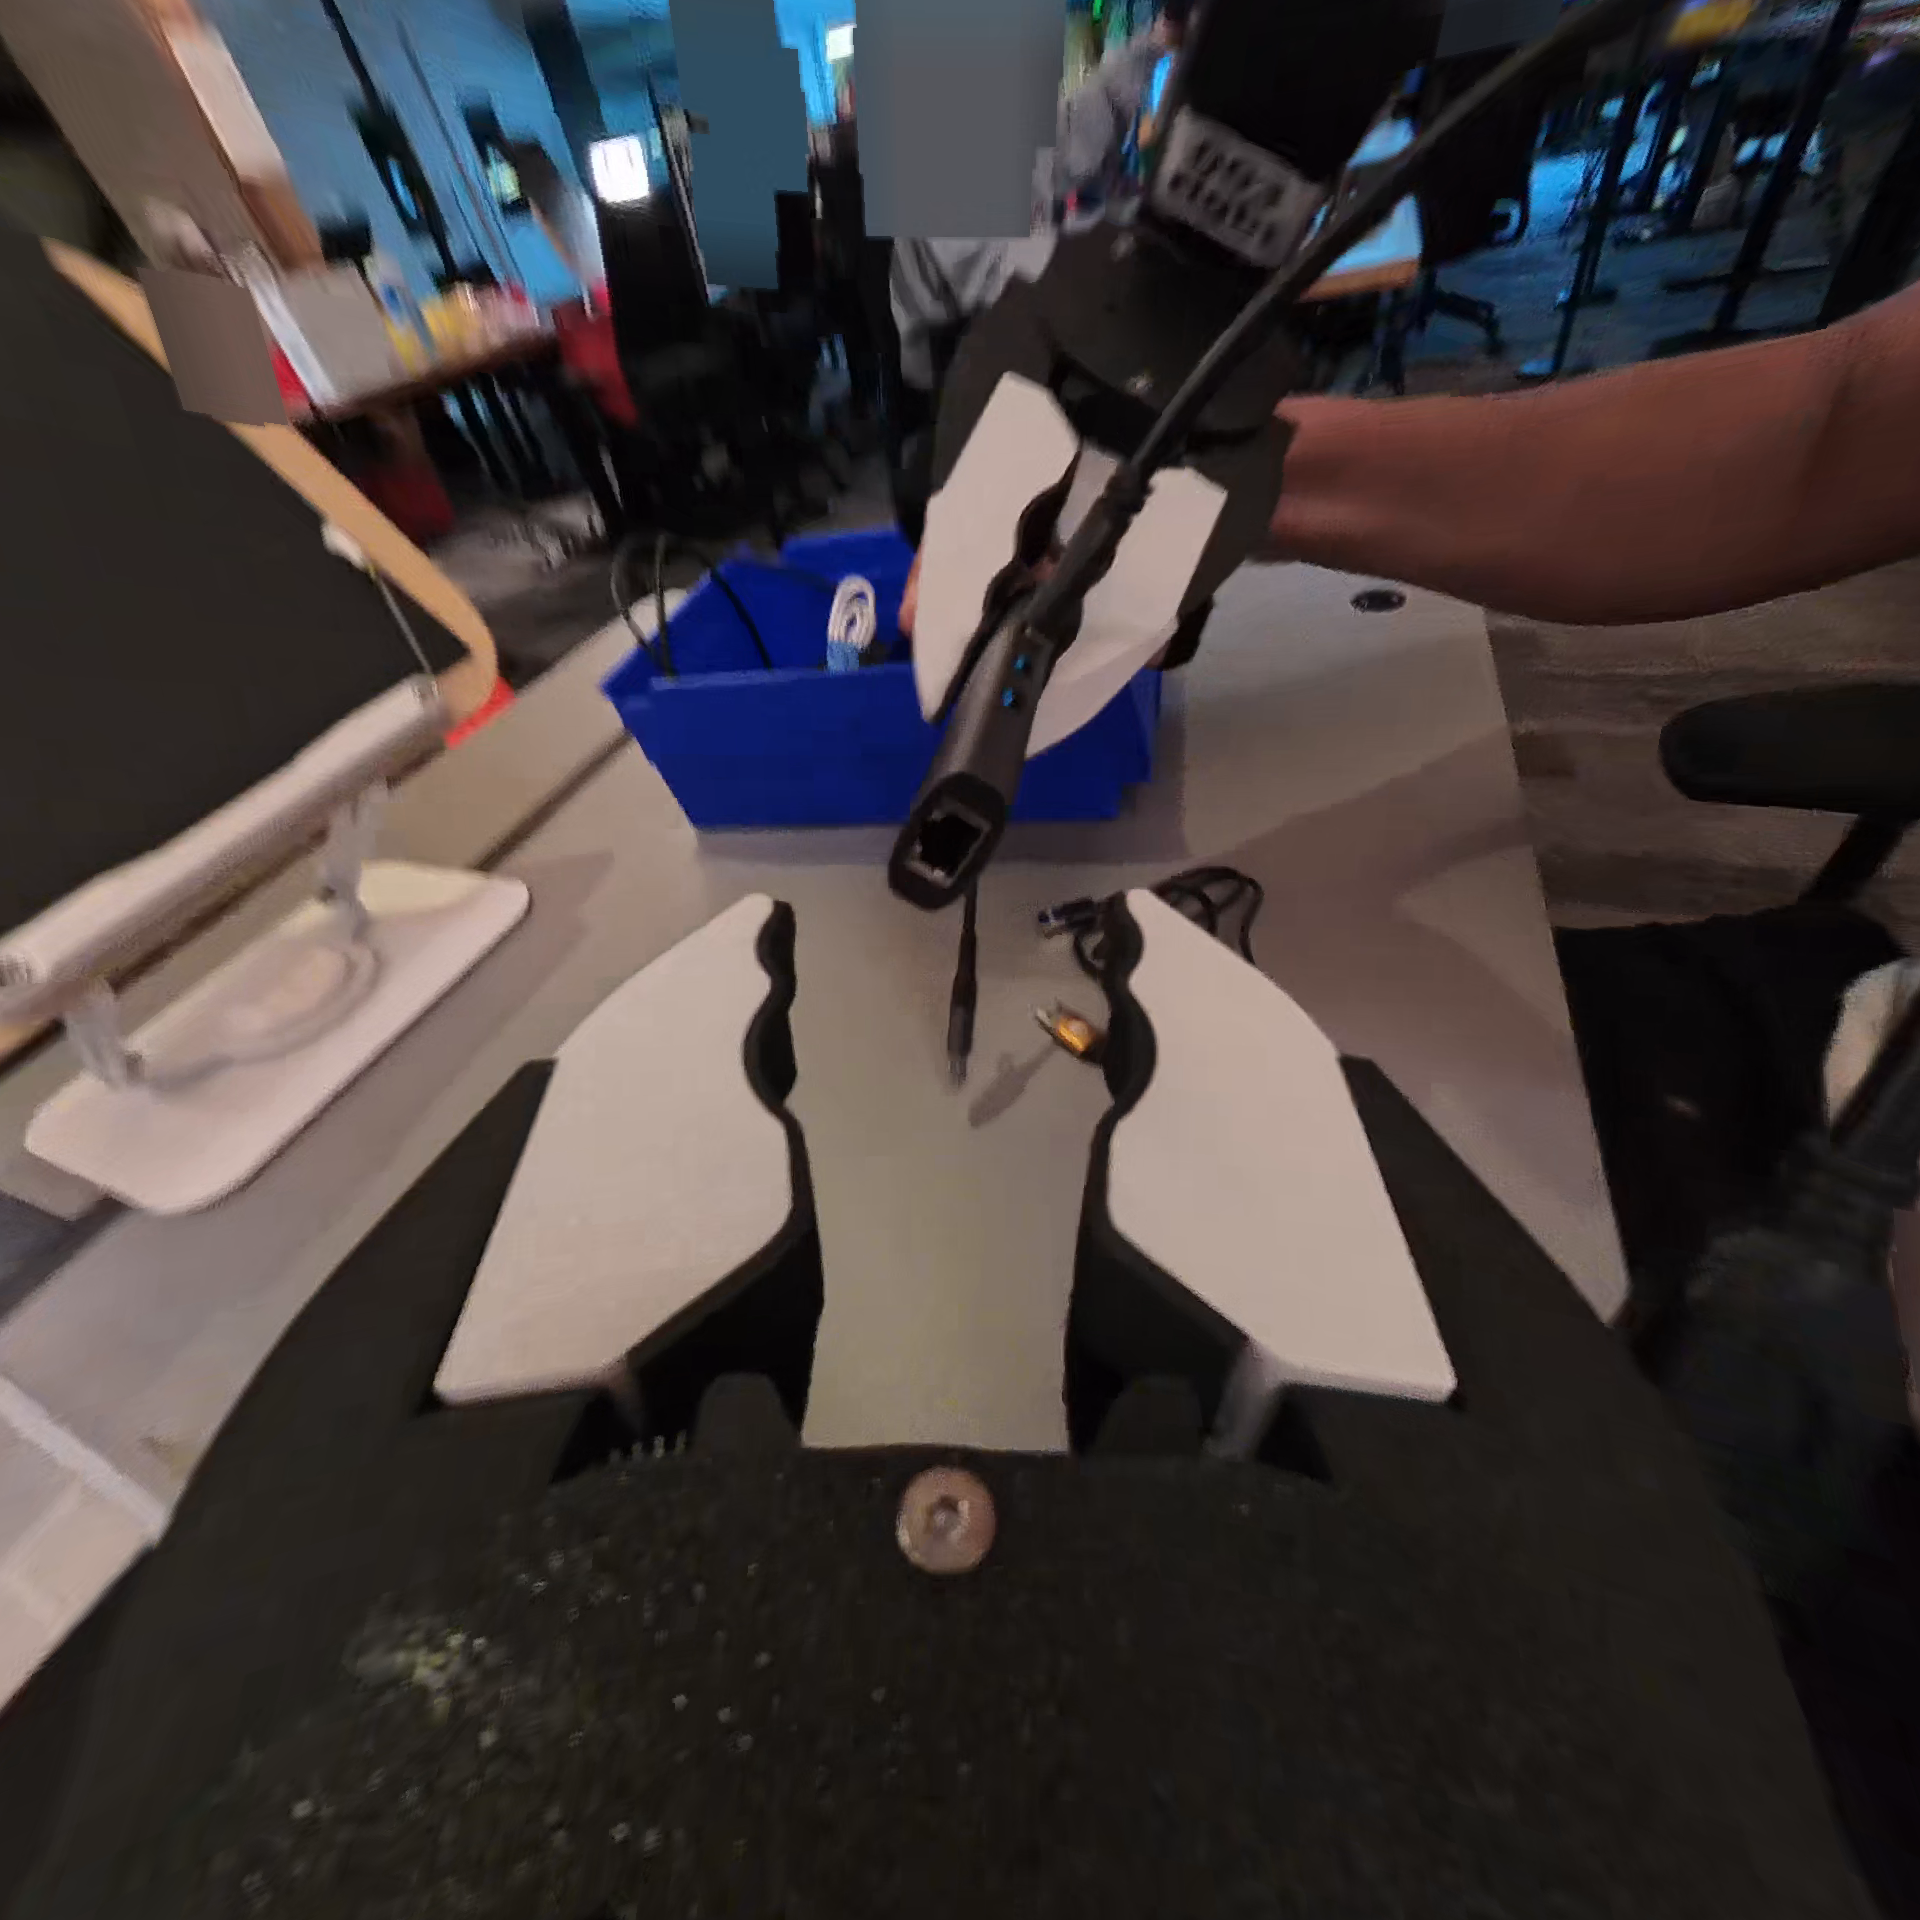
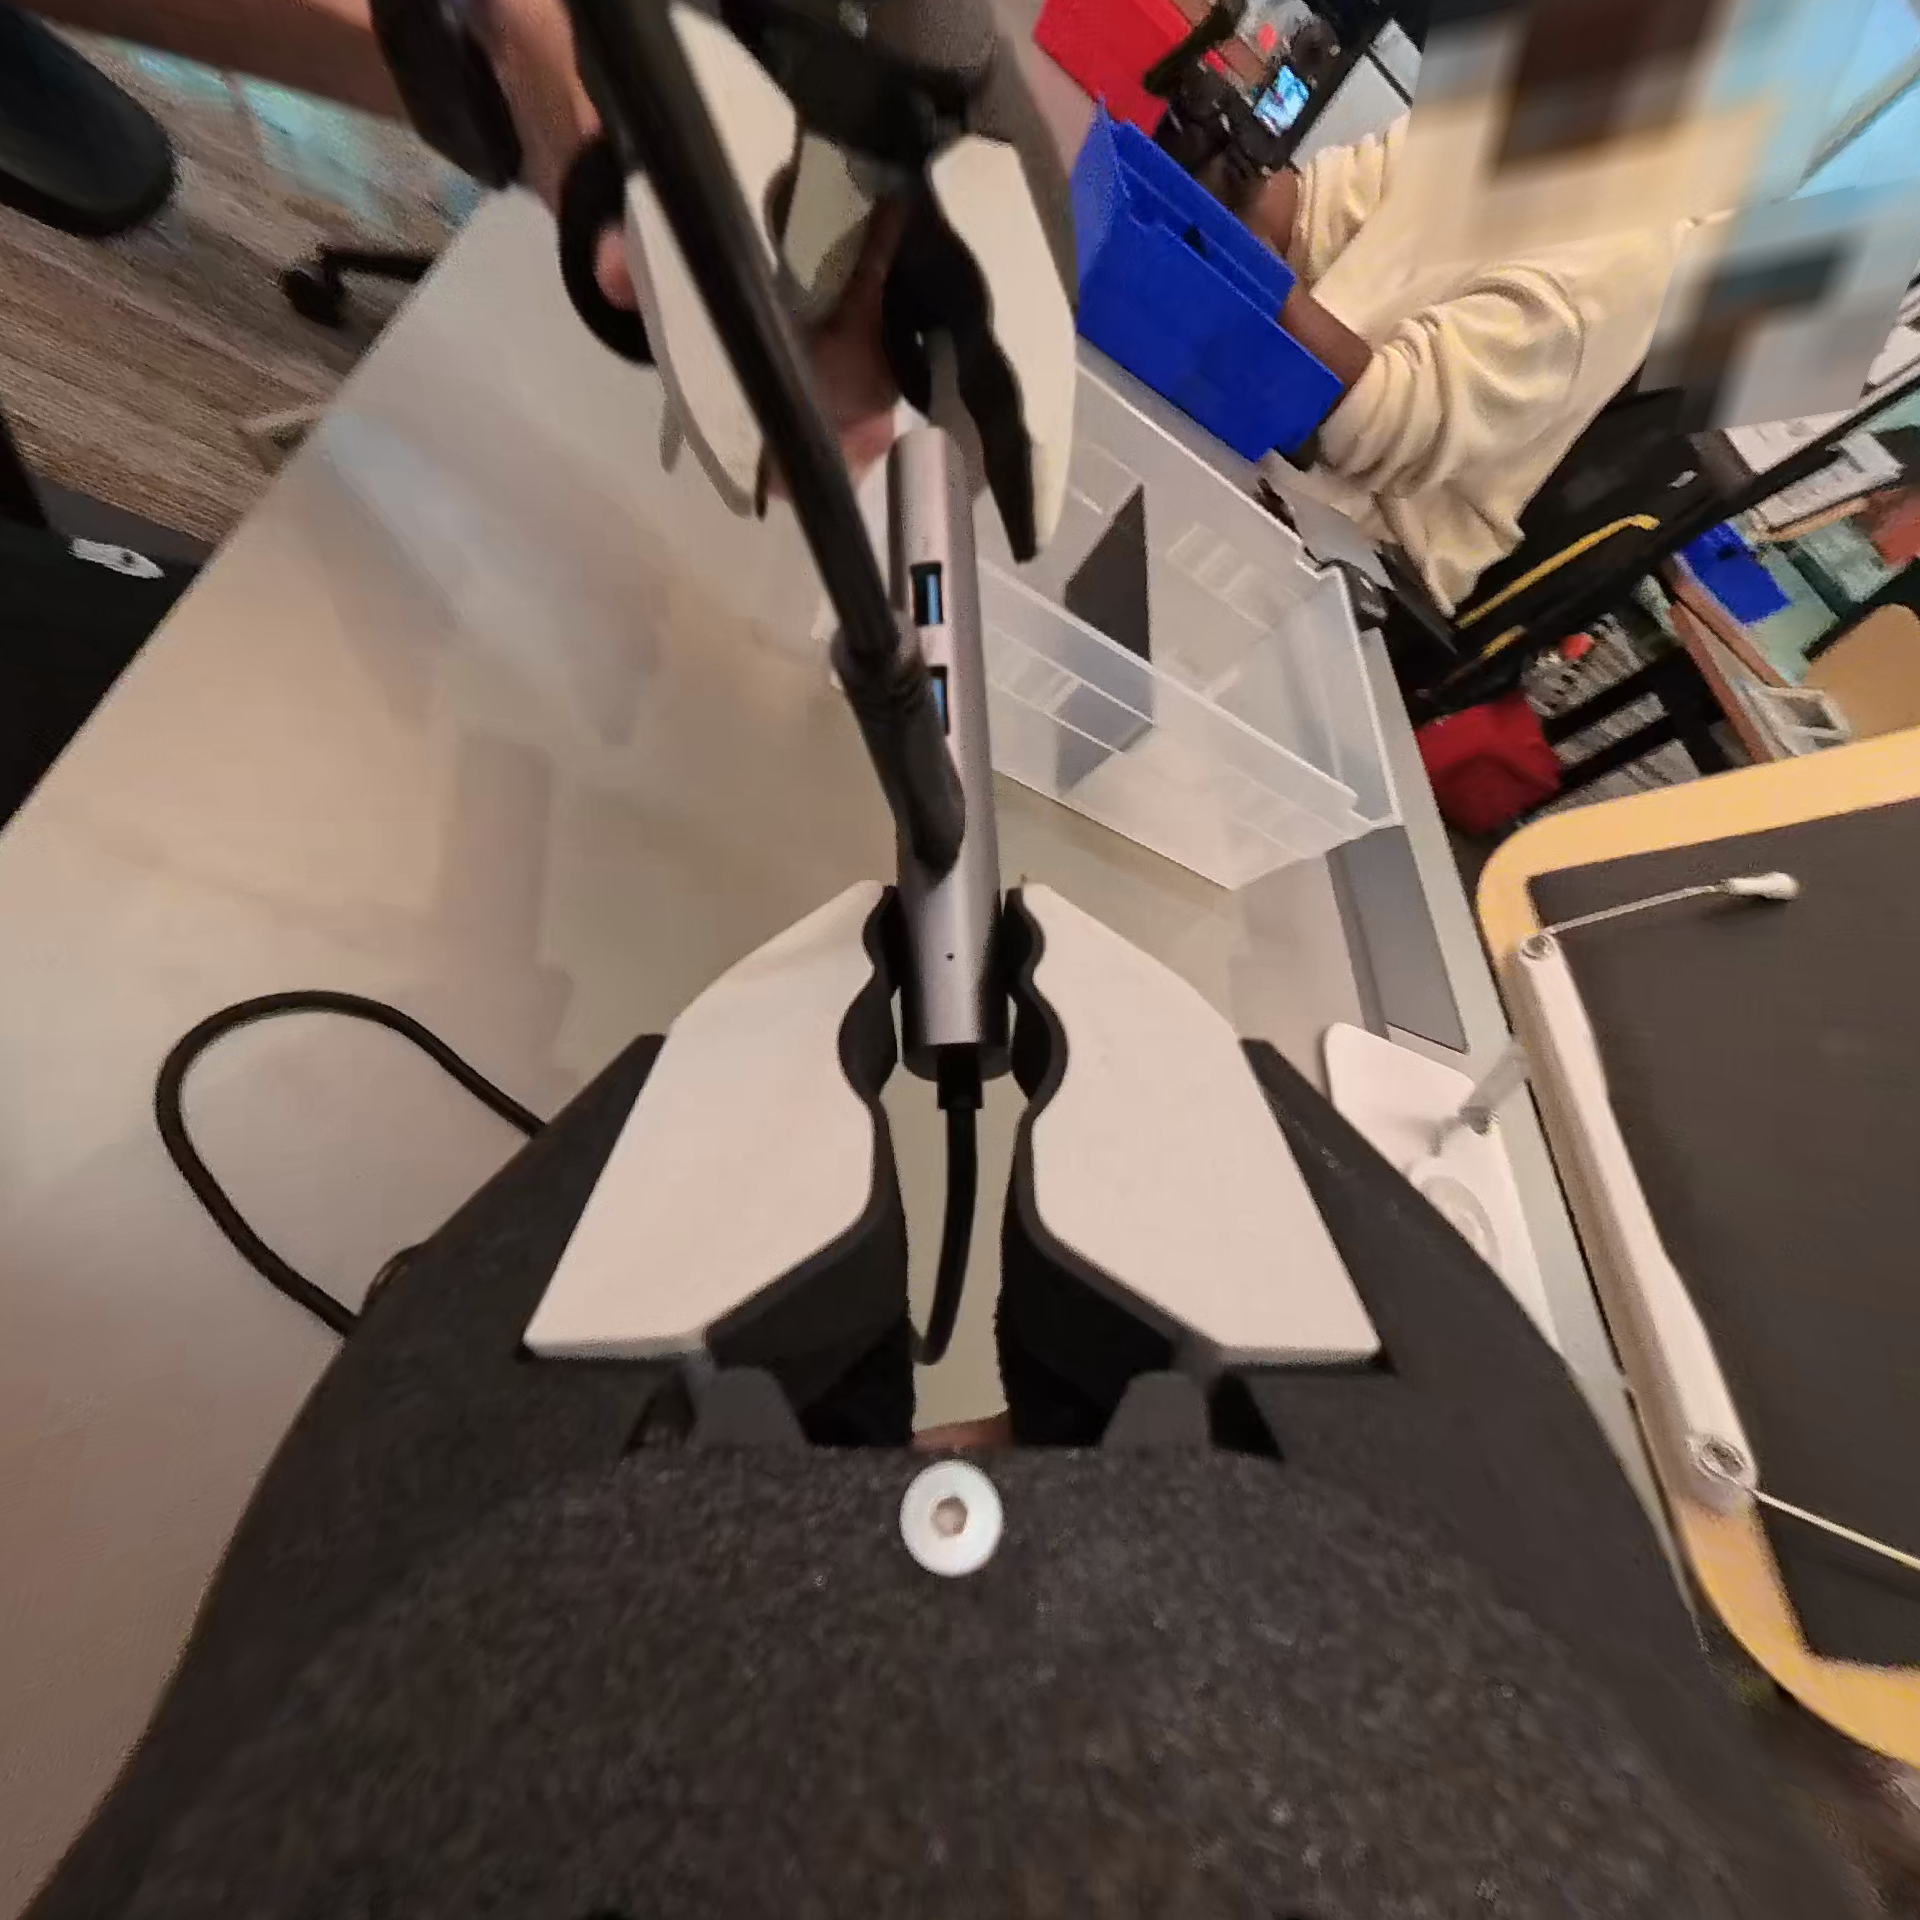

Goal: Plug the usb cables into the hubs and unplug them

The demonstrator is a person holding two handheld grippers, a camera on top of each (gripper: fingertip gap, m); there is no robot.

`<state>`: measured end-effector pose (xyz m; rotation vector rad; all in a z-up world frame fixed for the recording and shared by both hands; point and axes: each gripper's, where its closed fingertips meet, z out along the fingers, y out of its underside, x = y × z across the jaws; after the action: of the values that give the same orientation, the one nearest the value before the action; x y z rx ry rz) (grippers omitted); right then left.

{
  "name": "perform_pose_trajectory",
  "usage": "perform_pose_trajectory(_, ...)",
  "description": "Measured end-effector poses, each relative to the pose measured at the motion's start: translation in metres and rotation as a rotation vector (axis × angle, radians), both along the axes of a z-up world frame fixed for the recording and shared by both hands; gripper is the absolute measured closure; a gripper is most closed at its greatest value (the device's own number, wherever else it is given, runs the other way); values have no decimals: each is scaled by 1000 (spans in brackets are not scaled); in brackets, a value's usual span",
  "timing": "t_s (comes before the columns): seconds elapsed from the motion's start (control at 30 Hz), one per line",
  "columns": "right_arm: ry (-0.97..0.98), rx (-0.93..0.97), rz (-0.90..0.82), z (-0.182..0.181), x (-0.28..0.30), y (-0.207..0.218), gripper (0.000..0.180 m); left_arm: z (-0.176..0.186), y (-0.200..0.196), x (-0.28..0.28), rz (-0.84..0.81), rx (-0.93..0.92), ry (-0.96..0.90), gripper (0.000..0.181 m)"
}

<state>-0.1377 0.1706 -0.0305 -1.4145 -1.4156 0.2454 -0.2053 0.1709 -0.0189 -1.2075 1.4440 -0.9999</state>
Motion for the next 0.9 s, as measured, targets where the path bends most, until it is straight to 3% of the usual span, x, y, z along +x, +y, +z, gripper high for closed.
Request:
perform_pose_trajectory(0.23, 90, -38, 144, 0, -22, -2, 162, 12, -19, 22, -121, 132, -78, 134)
perform_pose_trajectory(0.43, 204, -76, 241, 7, -35, -6, 162, 15, -21, 34, -125, 302, -116, 163)
perform_pose_trajectory(0.6, 212, -108, 232, -3, -34, -1, 162, 6, -17, 36, -124, 312, -52, 163)
perform_pose_trajectory(0.7, 213, -146, 160, -8, -31, 8, 159, 1, -8, 37, -76, 359, -28, 163)
perform_pose_trajectory(0.9, 275, -110, -295, 16, 29, 22, 142, 2, 31, 41, 106, 474, -46, 163)
